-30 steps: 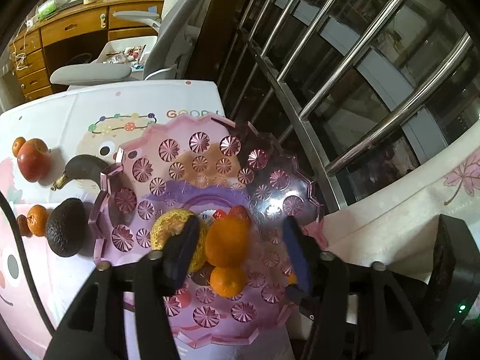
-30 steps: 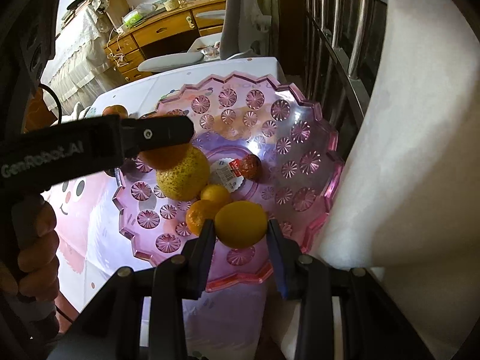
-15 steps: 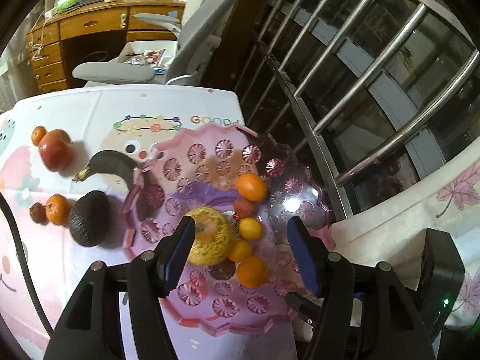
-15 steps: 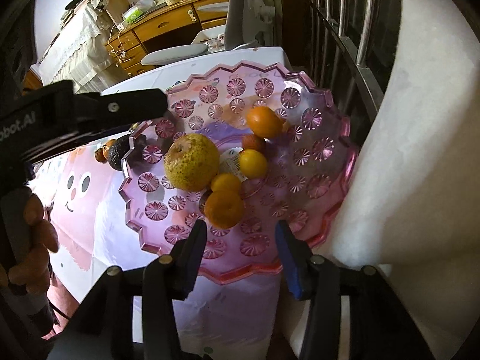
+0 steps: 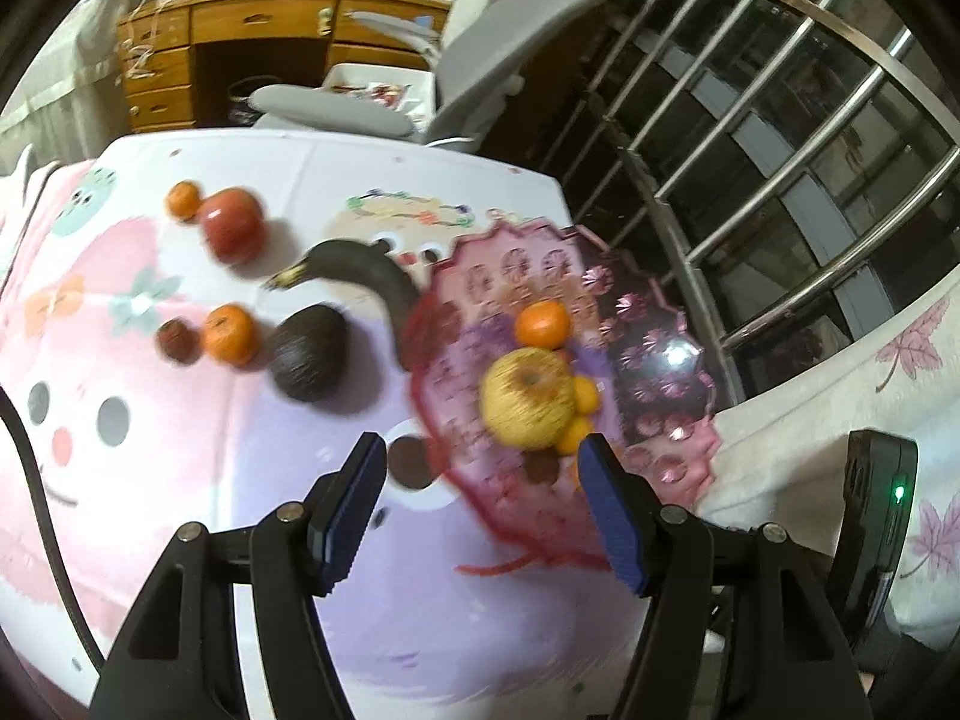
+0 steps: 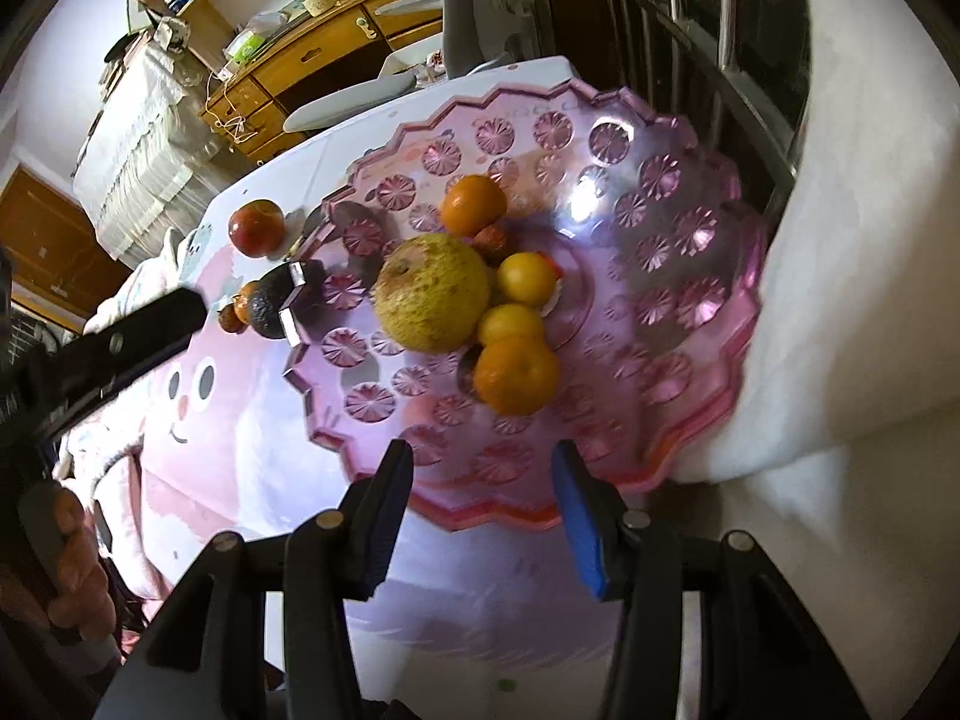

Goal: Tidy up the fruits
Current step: 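Move both tools back over the fruits on the cloth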

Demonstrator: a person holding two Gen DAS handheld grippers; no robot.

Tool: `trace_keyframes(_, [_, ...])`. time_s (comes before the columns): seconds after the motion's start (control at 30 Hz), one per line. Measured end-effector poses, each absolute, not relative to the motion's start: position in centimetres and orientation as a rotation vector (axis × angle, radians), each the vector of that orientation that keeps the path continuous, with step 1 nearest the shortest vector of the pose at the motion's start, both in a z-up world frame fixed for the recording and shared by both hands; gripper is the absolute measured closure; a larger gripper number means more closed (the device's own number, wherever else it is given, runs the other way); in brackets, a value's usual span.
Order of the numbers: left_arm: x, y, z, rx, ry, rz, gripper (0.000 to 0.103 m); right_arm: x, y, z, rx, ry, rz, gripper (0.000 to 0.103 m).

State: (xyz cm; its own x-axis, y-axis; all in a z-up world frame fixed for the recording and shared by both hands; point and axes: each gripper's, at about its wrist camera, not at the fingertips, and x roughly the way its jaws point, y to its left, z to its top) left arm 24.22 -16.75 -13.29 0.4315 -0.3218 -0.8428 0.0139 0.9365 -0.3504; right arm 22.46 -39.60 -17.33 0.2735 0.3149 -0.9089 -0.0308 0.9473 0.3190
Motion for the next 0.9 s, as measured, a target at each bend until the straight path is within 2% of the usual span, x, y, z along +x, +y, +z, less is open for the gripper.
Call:
trace_keyframes(0.4, [19.8,-8.1,-12.4,-0.326,1.132,-0.198,0.038,20.6,-35.0,-16.6,0.385,1.274,0.147,0.055])
trace_keyframes(0.9, [18.8,2.7,-11.7,-0.200,1.184,-0.260,0.038,17.1,-26.3,-16.6,0.576,1.216,-0.008,0.055])
